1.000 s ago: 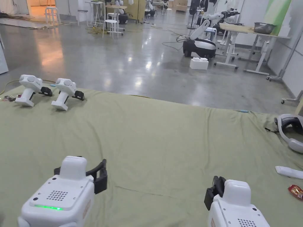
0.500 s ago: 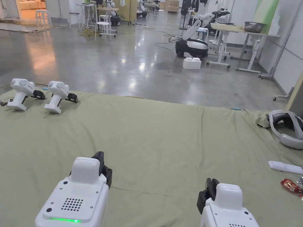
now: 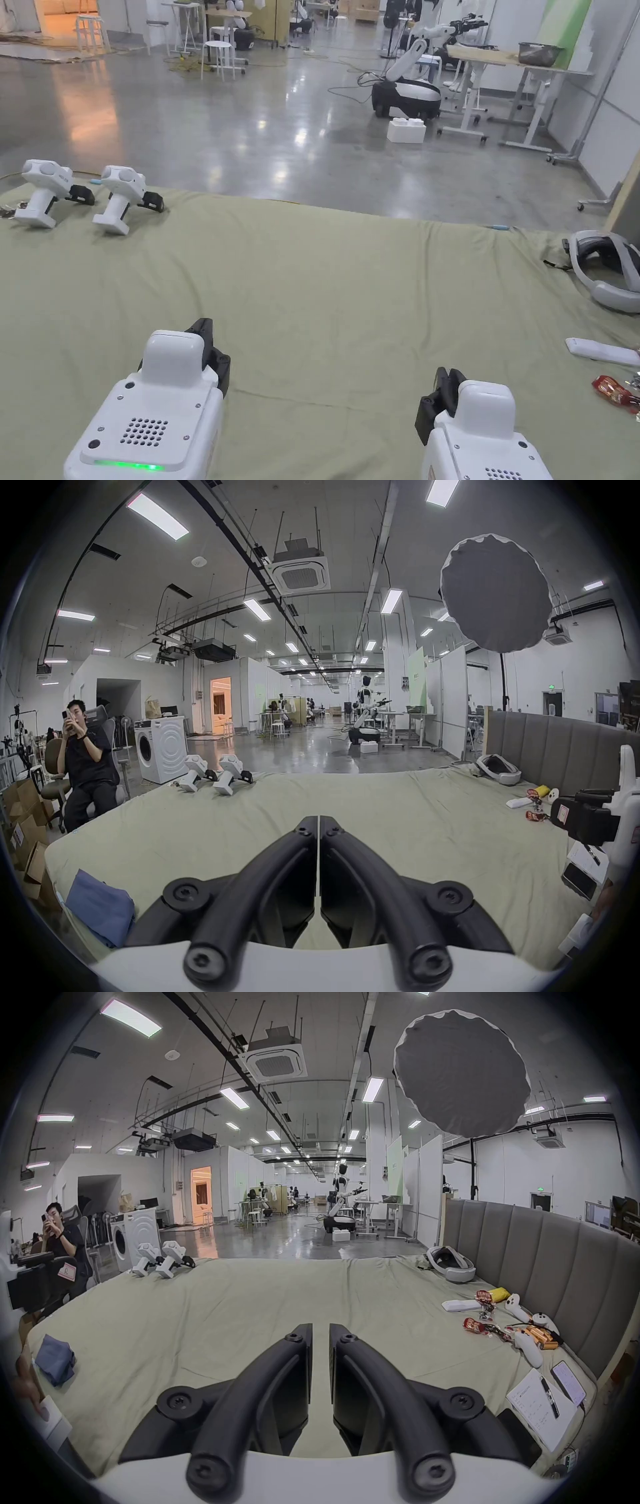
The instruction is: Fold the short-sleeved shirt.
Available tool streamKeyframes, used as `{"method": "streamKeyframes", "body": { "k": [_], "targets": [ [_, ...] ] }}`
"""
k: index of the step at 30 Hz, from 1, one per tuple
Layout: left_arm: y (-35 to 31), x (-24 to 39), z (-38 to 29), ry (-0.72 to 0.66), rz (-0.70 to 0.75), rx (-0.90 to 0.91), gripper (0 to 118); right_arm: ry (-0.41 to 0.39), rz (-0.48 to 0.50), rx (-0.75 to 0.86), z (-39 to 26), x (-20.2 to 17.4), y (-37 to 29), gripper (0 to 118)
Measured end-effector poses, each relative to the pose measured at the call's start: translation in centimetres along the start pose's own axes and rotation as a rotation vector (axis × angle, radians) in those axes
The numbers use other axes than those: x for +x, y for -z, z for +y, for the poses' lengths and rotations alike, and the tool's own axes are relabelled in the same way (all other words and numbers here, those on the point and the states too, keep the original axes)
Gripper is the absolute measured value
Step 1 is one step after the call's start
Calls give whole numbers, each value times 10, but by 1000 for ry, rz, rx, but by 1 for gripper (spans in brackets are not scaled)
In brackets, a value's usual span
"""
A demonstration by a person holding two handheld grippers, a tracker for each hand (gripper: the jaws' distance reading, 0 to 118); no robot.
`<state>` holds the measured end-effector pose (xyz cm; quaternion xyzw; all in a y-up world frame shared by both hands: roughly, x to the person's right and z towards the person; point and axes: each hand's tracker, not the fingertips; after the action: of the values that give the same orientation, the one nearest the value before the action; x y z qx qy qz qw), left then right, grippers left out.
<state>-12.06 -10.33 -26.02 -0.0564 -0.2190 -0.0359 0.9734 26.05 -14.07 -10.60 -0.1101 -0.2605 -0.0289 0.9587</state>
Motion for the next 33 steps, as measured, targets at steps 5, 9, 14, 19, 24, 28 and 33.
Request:
{"method": "streamKeyframes", "body": {
  "k": [5, 9, 14, 19, 24, 28, 33],
  "targets": [
    [-2, 4, 2, 31, 9, -3, 54, -26, -32, 3, -1, -6, 1, 71],
    [1, 3, 1, 19, -13, 18, 78, -38, -41, 0, -2, -7, 1, 90],
    [2, 1, -4, -3, 26, 0, 78, -49, -46, 14, -3, -9, -1, 106],
    [-7, 2, -13, -61, 60, -22, 79, 43, 10, -29, -2, -3, 1, 106],
    [-11, 1, -8, -98, 79, -35, 79, 70, -8, -29, -1, 4, 0, 106],
    [-4, -13, -7, -90, 78, -36, 79, 102, 47, -28, 4, 7, -3, 106],
    [1, -13, -8, -80, 63, -41, 79, 126, 54, -37, 10, 5, 1, 106]
  ]
}}
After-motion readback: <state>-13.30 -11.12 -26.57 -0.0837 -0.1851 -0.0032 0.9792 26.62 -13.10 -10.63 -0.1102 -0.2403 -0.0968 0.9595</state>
